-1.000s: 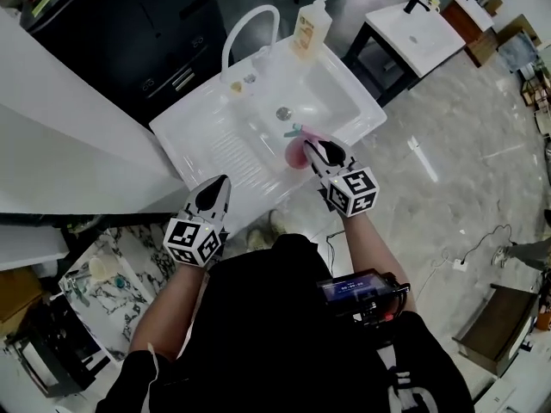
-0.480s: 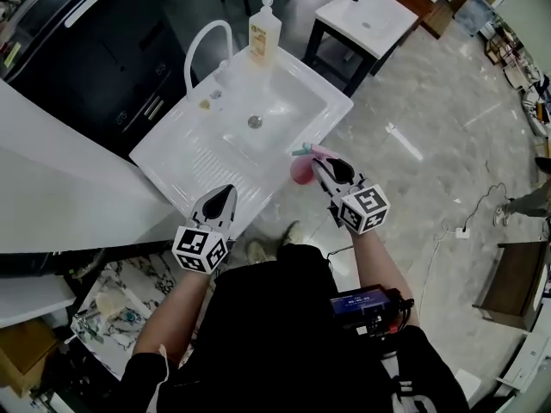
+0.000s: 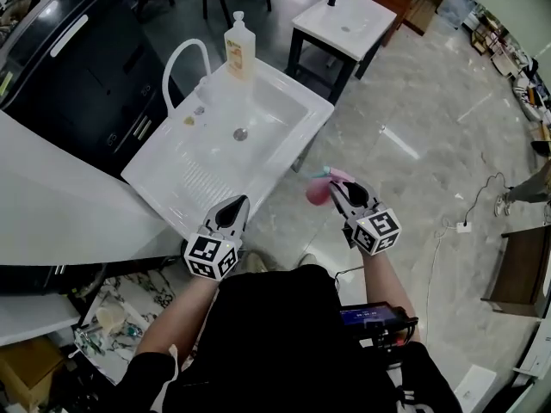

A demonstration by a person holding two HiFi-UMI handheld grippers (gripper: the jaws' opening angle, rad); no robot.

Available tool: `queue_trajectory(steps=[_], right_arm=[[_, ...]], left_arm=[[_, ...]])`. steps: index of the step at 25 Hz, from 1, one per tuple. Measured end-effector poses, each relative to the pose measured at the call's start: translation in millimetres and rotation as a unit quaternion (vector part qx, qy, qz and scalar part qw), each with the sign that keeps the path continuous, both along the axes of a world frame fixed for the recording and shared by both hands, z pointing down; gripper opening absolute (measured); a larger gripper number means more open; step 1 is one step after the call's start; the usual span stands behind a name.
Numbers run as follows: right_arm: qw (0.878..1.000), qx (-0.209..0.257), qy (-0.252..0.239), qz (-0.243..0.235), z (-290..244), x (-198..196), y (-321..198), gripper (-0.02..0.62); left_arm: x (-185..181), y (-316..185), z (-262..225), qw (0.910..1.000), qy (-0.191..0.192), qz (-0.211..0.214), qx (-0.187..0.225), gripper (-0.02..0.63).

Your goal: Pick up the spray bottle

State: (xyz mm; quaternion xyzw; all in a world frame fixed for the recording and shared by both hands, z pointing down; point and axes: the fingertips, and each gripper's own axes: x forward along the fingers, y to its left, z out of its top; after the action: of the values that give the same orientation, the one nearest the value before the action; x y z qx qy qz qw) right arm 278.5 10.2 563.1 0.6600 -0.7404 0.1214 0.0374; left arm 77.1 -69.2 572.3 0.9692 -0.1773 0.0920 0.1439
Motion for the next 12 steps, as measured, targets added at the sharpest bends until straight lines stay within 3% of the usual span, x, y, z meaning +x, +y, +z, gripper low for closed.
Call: queue_trajectory(steps=[12], right_arm=[[1.000,0.009,-0.006,0.017,-8.1,60.1,62.4,0.146]], left_arm=[[70.7,55.0,-7.8,0.9996,-0.003,0.028,0.006,0.008]])
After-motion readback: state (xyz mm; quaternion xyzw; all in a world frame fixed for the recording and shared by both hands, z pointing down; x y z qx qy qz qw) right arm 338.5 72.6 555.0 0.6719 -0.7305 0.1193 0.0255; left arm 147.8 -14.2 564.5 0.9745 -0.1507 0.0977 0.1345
